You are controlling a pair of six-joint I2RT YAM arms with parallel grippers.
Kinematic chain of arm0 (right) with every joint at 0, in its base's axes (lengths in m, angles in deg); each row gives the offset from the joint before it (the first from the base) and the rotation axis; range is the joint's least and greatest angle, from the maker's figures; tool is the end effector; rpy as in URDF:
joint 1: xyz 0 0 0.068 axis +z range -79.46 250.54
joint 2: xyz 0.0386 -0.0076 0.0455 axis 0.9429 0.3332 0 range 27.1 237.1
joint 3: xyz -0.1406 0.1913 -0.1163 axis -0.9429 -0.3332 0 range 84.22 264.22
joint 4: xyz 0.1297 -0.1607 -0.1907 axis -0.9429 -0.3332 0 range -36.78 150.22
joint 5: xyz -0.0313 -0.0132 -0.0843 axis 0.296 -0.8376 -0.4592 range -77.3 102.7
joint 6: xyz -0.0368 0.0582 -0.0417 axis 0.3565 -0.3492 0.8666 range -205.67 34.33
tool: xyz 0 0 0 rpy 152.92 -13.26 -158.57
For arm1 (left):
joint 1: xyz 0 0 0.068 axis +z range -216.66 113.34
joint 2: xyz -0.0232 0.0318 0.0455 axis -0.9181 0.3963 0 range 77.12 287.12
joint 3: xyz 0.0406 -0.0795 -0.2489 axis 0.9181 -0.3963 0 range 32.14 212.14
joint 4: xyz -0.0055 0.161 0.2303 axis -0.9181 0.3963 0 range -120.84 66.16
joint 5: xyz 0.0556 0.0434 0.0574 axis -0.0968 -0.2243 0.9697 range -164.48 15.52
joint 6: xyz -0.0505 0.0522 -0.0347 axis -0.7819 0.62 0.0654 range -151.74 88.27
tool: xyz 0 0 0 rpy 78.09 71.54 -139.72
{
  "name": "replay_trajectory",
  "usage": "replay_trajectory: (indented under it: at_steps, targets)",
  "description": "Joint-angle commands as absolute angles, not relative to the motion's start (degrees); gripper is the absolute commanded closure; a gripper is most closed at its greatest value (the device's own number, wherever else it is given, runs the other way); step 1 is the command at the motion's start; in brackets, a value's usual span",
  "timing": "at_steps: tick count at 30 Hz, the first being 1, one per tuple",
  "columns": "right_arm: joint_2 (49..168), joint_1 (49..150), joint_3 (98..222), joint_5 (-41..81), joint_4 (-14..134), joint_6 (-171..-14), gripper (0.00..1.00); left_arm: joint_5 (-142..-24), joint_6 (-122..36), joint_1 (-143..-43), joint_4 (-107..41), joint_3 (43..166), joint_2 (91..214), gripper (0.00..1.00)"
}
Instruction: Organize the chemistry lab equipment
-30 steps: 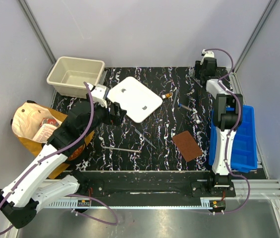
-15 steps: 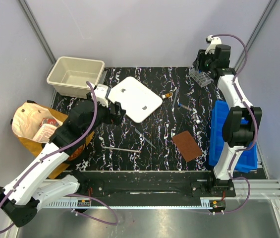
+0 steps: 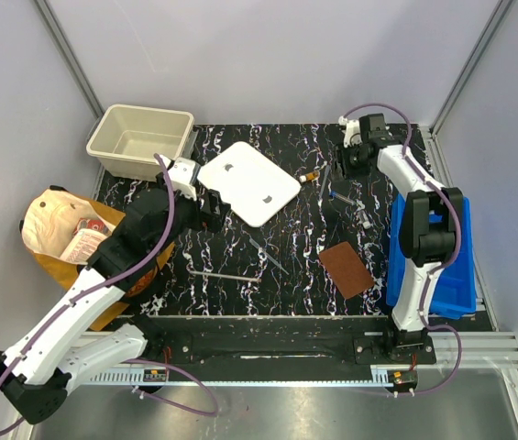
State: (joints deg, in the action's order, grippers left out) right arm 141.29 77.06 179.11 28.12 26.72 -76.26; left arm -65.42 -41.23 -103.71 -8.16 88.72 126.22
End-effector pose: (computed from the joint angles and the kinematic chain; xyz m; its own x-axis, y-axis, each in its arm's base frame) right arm 0.4754 0.0728 0.2028 -0.7367 -0.2427 -0.6311 -0.3949 0.9121 0.1102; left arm 0.2033 -0.1396 0.3632 -0.2845 0.0107 -0.9586 0.4327 0.8937 -0.1184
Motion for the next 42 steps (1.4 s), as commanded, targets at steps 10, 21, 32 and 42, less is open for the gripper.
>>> replay_trajectory:
  at_steps: [10, 21, 32, 42]
  targets:
    - [147.6, 79.06, 181.78, 21.93, 21.37, -70.29, 0.48, -65.43, -41.4, -103.57, -11.33, 88.3, 124.32, 0.01]
    - [151.11, 79.85, 182.75, 22.28, 24.27, -70.11, 0.47, -64.99, -41.4, -103.57, -11.33, 88.3, 124.23, 0.01]
    - [153.49, 80.29, 183.19, 21.66, 28.75, -71.07, 0.56, -64.64, -41.32, -103.57, -11.33, 88.22, 125.11, 0.01]
    - [150.34, 80.56, 180.13, 14.99, 33.93, -80.03, 0.8, -65.78, -41.93, -103.57, -11.42, 88.48, 127.13, 0.01]
